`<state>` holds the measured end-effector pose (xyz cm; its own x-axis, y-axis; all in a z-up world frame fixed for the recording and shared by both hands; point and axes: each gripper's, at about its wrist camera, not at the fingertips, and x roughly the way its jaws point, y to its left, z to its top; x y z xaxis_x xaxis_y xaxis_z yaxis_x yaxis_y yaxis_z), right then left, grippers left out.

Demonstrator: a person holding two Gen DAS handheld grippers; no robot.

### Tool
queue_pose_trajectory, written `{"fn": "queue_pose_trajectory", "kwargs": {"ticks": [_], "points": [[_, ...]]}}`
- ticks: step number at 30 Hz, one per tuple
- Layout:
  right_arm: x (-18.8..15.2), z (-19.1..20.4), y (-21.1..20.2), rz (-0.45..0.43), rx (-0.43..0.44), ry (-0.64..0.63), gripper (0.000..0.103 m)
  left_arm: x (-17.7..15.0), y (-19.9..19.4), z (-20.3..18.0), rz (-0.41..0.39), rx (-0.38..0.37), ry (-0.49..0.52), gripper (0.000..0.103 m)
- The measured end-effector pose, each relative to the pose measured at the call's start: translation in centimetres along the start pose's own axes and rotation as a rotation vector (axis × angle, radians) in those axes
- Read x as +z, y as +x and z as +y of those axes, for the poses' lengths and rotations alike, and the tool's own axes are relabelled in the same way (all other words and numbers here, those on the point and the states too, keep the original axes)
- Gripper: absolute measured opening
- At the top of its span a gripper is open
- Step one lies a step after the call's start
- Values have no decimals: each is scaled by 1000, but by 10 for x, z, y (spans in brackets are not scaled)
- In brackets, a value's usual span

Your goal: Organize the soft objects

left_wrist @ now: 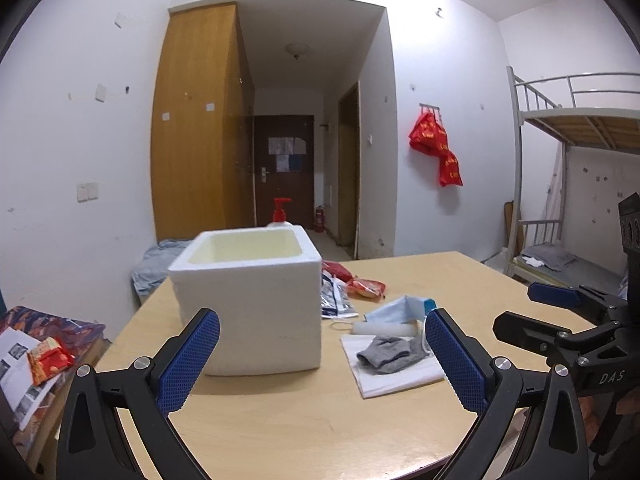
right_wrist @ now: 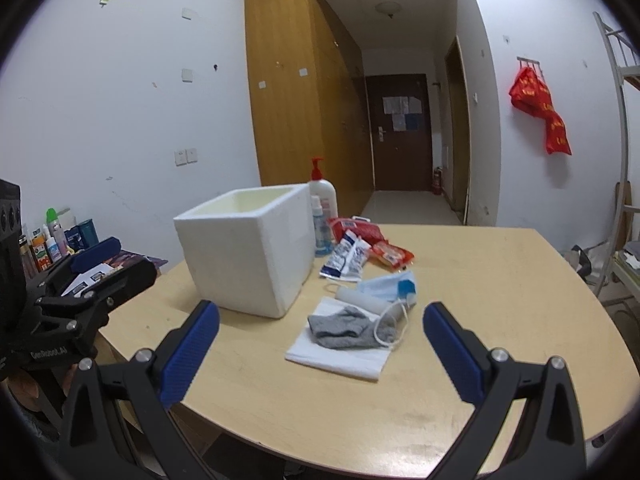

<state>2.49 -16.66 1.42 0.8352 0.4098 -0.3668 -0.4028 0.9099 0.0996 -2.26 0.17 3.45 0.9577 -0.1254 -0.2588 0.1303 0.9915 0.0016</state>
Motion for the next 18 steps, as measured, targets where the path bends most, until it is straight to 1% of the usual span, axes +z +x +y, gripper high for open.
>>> {"fn": "queue_pose_trajectory", "kwargs": {"ticks": [9, 18], "points": [[-5, -24, 7, 17, -37, 52, 103, -9, 37, -9, 56, -40, -14, 103], [-9, -44, 28, 72, -69, 79, 103, -16, 72, -20, 106, -86, -14, 103]]}}
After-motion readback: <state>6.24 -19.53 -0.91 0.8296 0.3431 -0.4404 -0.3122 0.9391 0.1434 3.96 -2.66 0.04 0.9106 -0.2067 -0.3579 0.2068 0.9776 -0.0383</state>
